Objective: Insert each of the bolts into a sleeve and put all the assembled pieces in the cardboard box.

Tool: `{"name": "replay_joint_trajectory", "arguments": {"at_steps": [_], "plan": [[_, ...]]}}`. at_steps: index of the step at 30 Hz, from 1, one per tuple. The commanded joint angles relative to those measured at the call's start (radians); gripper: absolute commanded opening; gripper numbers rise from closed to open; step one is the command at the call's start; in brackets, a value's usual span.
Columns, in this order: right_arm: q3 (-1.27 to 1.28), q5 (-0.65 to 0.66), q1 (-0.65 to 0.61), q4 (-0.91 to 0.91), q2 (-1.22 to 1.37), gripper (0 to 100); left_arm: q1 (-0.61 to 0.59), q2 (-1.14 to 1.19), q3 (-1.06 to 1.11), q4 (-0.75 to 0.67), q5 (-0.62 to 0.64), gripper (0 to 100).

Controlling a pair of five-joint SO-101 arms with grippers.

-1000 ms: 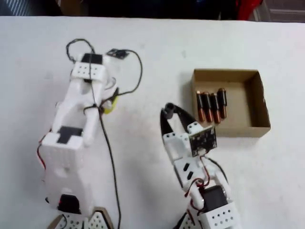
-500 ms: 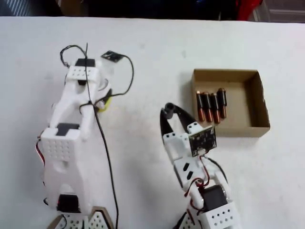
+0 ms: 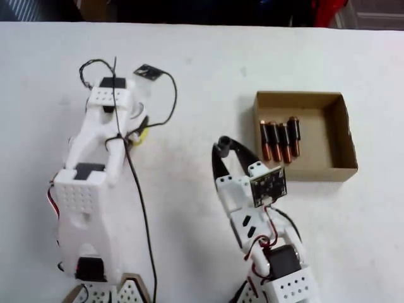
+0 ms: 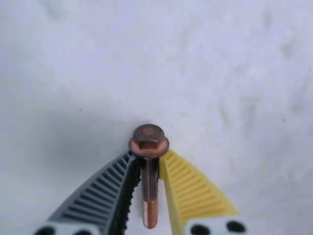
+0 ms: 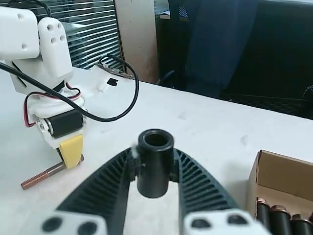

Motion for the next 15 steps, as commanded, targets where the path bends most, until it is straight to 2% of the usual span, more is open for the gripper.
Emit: {"name": "replay_joint_trajectory", "arguments": {"at_steps": [1, 9, 15], "plan": [[0.008, 0.012, 0.001, 0.008, -0.013, 1.7, -0.004, -0.01, -0.04, -0.021, -0.003, 9], [0.008, 0.012, 0.001, 0.008, -0.013, 1.7, 0.025, 0.108, -0.051, 0.006, -0.009, 9], [0.008, 0.012, 0.001, 0.008, -0.013, 1.7, 0.033, 0.122, -0.17, 0.141, -0.011, 6]]}}
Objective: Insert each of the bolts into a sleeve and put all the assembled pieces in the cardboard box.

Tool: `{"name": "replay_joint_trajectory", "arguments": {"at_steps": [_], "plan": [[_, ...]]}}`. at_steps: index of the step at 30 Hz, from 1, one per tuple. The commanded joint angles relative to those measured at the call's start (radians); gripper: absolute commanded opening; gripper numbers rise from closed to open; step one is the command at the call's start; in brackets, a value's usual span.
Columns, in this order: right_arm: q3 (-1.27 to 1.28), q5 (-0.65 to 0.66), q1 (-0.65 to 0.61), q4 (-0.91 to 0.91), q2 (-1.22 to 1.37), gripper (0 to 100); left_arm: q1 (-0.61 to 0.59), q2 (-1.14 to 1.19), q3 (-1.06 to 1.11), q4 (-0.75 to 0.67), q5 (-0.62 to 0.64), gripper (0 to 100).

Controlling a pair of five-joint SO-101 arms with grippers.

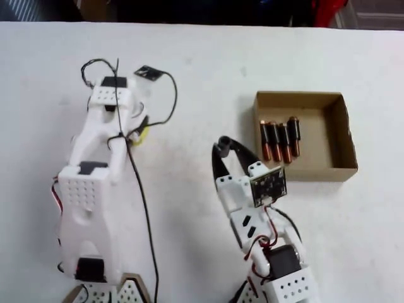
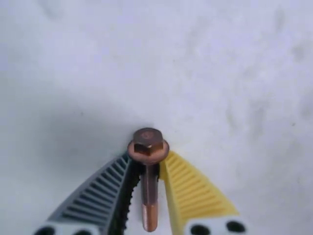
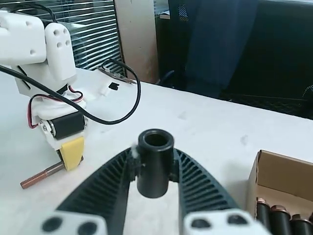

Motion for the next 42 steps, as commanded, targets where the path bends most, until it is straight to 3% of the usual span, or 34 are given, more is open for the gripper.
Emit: {"name": "replay_joint_trajectory", "arguments": {"at_steps": [1, 16, 24, 36, 42], "plan": [[0.008, 0.012, 0.001, 0.008, -0.013, 1.7, 0.027, 0.005, -0.063, 0.081, -0.011, 3], [0.008, 0.012, -0.024, 0.022, -0.013, 1.7, 0.048, -0.01, -0.106, 0.25, 0.0, 2], [0.008, 0.012, -0.147, 0.021, -0.013, 1.7, 0.061, -0.116, -0.308, 0.324, 0.227, 2], [0.008, 0.012, -0.148, 0.022, -0.013, 1.7, 0.242, -0.565, -0.164, 0.313, 0.232, 2], [0.008, 0.012, -0.148, 0.027, -0.013, 1.7, 0.291, -0.783, -0.115, 0.219, 0.235, 2]]}}
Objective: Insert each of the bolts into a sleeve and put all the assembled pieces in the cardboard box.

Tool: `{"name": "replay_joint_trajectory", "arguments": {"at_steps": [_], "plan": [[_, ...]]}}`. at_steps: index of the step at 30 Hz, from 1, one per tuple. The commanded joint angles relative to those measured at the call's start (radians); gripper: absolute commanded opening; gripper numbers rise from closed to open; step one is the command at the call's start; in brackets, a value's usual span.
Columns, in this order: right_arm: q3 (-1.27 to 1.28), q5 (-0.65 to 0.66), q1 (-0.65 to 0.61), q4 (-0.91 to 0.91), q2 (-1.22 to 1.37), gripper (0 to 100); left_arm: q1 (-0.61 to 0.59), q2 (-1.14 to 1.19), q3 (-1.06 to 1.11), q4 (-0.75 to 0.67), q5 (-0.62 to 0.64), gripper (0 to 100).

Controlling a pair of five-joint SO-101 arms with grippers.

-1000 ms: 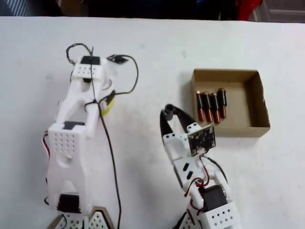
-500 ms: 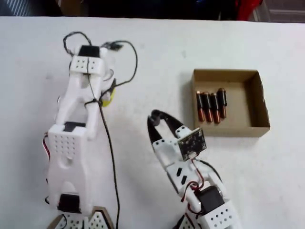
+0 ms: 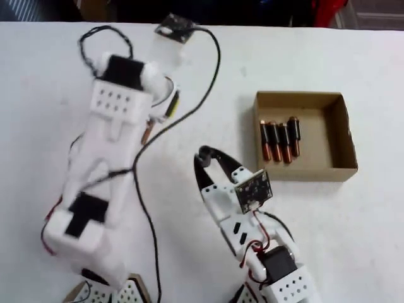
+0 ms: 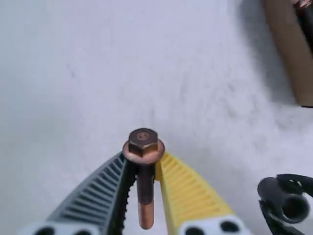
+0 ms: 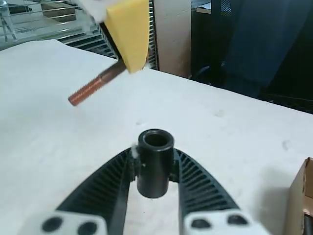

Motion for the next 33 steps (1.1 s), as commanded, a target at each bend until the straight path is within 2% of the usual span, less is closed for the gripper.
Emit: {"name": "replay_joint_trajectory", "arguments": {"at_steps": [1, 5, 10, 16, 19, 27, 33], "plan": [[0.008, 0.012, -0.007, -0.002, -0.013, 1.7, 0.039, -0.16, 0.018, -0.078, 0.008, 2], [0.008, 0.012, -0.007, -0.001, -0.012, 1.7, 0.091, -0.225, 0.086, -0.115, 0.034, 2], [0.008, 0.012, -0.002, 0.001, -0.012, 1.7, 0.105, -0.305, 0.13, -0.199, 0.203, 2], [0.008, 0.012, -0.001, 0.001, -0.012, 1.7, 0.108, -0.426, 0.236, -0.264, 0.215, 2], [0.008, 0.012, -0.001, 0.001, -0.012, 1.7, 0.156, -0.535, 0.33, -0.288, 0.213, 2], [0.008, 0.012, -0.001, 0.001, -0.012, 1.7, 0.248, -0.797, 0.736, -0.644, 0.209, 2], [0.008, 0.012, -0.001, 0.001, -0.012, 1.7, 0.249, -0.94, 0.939, -0.769, 0.218, 2]]}}
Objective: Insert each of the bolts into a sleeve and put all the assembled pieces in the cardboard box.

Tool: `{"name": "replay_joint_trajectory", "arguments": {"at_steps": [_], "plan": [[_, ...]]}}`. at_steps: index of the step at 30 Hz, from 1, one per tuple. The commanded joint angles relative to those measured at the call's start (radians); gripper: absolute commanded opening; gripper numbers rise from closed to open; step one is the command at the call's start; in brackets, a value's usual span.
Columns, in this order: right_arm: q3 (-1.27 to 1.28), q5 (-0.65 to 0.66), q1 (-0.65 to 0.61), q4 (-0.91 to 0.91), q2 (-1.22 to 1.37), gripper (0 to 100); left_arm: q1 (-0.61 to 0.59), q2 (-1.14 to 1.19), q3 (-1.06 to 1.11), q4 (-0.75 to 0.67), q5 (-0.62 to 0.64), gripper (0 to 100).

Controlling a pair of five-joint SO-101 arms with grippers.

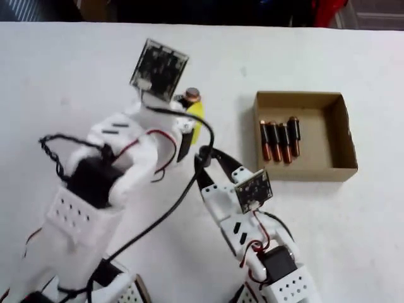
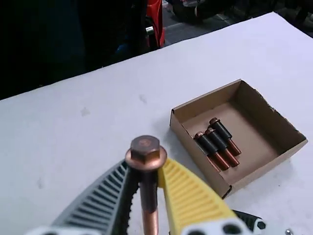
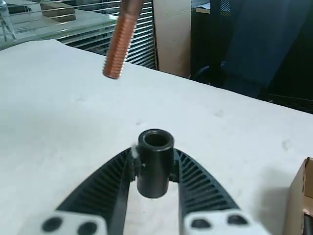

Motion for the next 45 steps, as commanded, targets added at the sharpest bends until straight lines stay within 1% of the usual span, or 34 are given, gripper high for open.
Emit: {"name": "replay_joint_trajectory", "arguments": {"at_steps": [1, 4, 6, 9, 12, 14, 16, 20, 24, 28, 43, 45], "plan": [[0.008, 0.012, -0.002, 0.001, -0.012, 1.7, 0.013, -0.11, 0.087, -0.118, 0.021, 2], [0.008, 0.012, -0.002, 0.001, -0.012, 1.7, 0.012, -0.177, 0.218, -0.249, 0.137, 2], [0.008, 0.012, -0.002, 0.001, -0.012, 1.7, 0.012, -0.237, 0.304, -0.345, 0.19, 2], [0.008, 0.012, -0.001, 0.002, -0.012, 1.7, 0.019, -0.334, 0.431, -0.483, 0.195, 2], [0.008, 0.012, -0.002, 0.015, -0.012, 1.7, 0.035, -0.415, 0.543, -0.559, 0.195, 2], [0.008, 0.012, -0.002, 0.015, -0.012, 1.7, 0.059, -0.46, 0.589, -0.572, 0.19, 2], [0.008, 0.012, -0.002, 0.015, -0.012, 1.7, 0.082, -0.487, 0.615, -0.577, 0.152, 2], [0.008, 0.012, -0.002, 0.008, -0.012, 1.7, 0.113, -0.495, 0.634, -0.571, 0.123, 2], [0.008, 0.017, -0.004, 0.005, -0.013, 1.7, 0.113, -0.496, 0.666, -0.574, 0.12, 2], [0.008, 0.112, -0.01, -0.001, -0.013, 1.7, 0.113, -0.498, 0.686, -0.575, 0.12, 2], [0.008, 0.114, -0.01, -0.005, -0.013, 1.7, 0.108, -0.498, 0.69, -0.578, 0.12, 2], [0.008, 0.114, -0.01, -0.005, -0.013, 1.7, 0.108, -0.496, 0.69, -0.601, 0.118, 2]]}}
